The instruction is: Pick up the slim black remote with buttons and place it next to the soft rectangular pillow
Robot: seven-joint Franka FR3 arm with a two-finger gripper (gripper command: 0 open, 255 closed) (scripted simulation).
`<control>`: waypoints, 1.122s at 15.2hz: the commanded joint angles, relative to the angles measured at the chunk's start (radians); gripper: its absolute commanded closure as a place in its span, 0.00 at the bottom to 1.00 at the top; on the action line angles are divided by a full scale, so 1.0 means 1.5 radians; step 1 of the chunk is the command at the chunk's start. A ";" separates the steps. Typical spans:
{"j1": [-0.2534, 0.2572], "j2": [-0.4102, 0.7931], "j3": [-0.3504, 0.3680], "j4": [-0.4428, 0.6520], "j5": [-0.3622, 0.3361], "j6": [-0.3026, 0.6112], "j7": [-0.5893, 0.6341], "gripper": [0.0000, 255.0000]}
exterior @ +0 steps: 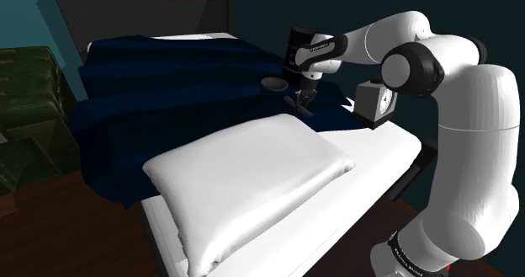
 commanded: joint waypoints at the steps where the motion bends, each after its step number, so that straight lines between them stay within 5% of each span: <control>1: 0.000 -0.006 -0.001 0.008 -0.002 -0.013 0.001 1.00; 17: 0.001 -0.053 -0.011 0.081 -0.022 -0.132 0.021 1.00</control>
